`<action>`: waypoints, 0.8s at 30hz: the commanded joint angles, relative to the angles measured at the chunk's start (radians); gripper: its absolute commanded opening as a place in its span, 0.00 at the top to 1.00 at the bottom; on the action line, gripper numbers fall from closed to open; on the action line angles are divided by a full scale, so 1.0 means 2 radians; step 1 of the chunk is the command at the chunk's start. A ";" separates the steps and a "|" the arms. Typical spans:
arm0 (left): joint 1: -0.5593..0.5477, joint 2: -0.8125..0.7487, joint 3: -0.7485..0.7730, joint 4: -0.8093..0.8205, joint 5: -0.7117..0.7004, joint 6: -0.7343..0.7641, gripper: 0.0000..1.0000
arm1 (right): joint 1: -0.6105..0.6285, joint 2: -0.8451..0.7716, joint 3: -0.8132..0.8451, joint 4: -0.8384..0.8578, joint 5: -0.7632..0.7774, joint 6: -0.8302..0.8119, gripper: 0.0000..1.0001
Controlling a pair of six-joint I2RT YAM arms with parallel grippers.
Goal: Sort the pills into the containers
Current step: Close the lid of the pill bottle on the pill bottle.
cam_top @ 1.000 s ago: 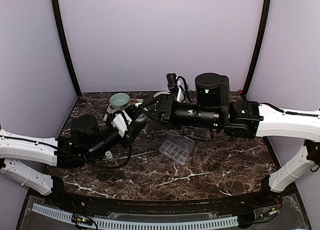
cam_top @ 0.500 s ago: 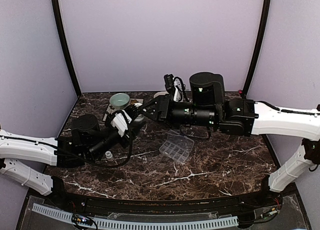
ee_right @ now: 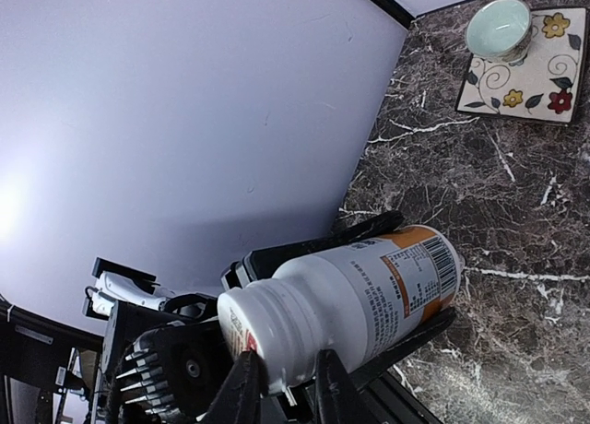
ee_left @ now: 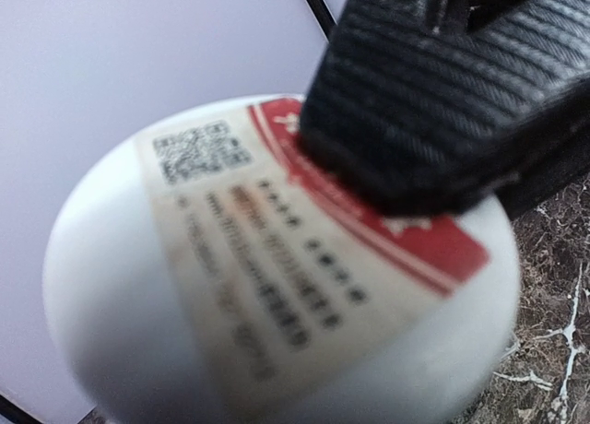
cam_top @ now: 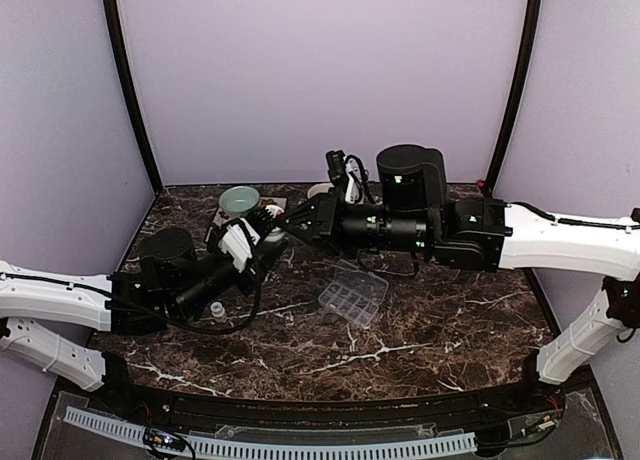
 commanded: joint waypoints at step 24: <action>-0.022 -0.006 0.005 0.028 0.069 0.021 1.00 | -0.015 0.031 -0.073 0.092 -0.068 0.034 1.00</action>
